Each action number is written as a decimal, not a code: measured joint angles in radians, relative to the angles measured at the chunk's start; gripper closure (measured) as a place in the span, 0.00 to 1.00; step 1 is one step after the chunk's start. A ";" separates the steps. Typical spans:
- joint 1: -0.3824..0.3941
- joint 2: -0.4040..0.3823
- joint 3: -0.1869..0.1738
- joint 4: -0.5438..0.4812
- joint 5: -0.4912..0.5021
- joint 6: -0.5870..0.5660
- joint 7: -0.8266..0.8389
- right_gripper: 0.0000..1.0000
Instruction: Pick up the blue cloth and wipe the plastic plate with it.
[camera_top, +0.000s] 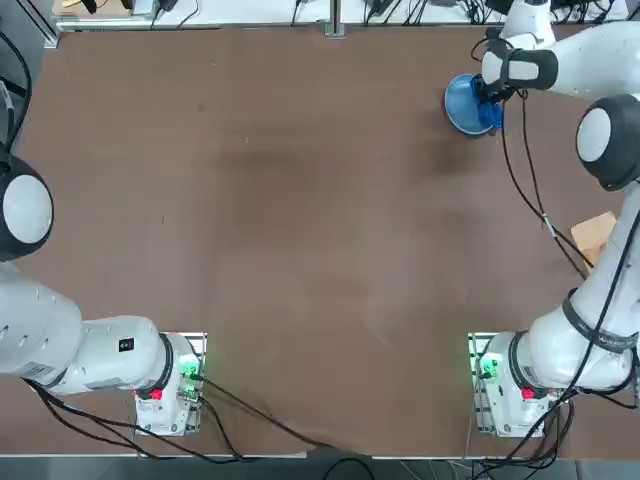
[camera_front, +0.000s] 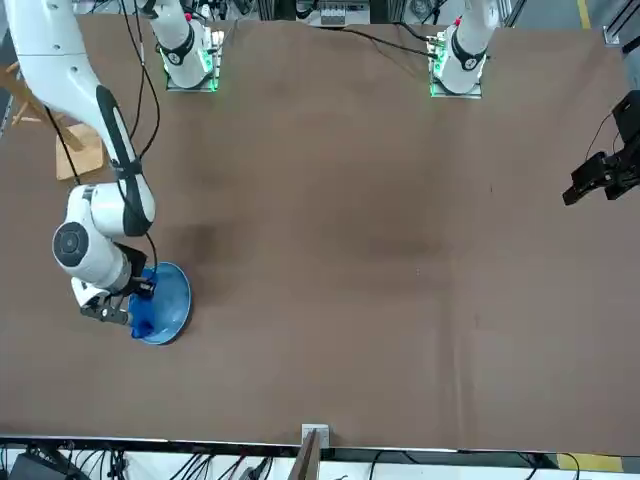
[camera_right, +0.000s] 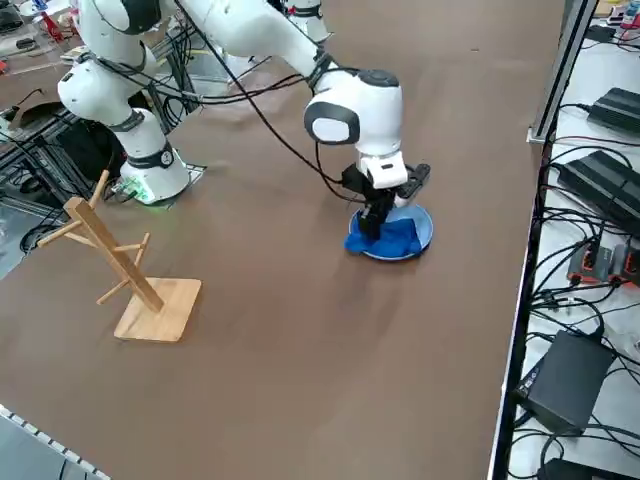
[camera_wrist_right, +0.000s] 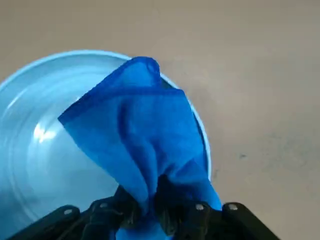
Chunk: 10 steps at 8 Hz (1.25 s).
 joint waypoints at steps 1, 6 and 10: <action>0.000 0.008 0.000 0.000 0.000 0.002 0.000 0.83; 0.000 0.012 0.000 0.001 0.001 0.002 0.001 0.83; 0.000 0.012 0.008 0.001 0.023 0.002 0.003 0.83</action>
